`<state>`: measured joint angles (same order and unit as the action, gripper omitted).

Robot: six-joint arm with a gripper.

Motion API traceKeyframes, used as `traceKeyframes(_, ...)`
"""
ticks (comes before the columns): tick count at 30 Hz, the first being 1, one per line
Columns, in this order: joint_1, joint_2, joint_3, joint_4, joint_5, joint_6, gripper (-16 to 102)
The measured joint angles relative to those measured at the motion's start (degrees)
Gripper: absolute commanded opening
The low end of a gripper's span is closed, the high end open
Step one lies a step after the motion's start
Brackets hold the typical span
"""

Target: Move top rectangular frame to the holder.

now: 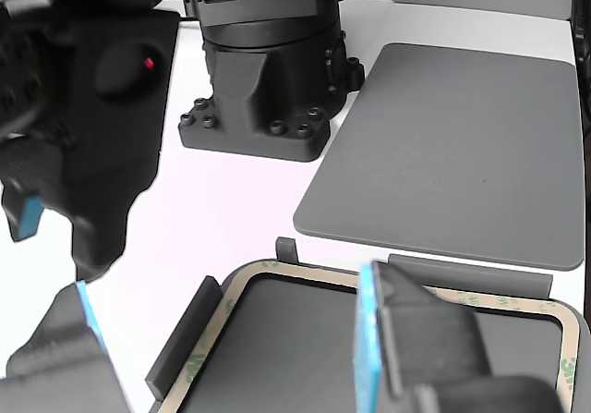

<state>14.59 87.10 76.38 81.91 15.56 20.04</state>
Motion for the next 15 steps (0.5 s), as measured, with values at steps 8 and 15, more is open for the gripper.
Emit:
traceKeyframes(8,-6.5,21.62,19.6,-12.22,-0.09,-10.28,100)
traceKeyframes(15,-10.63,44.47,42.1,-23.38,-2.9,-13.45,100)
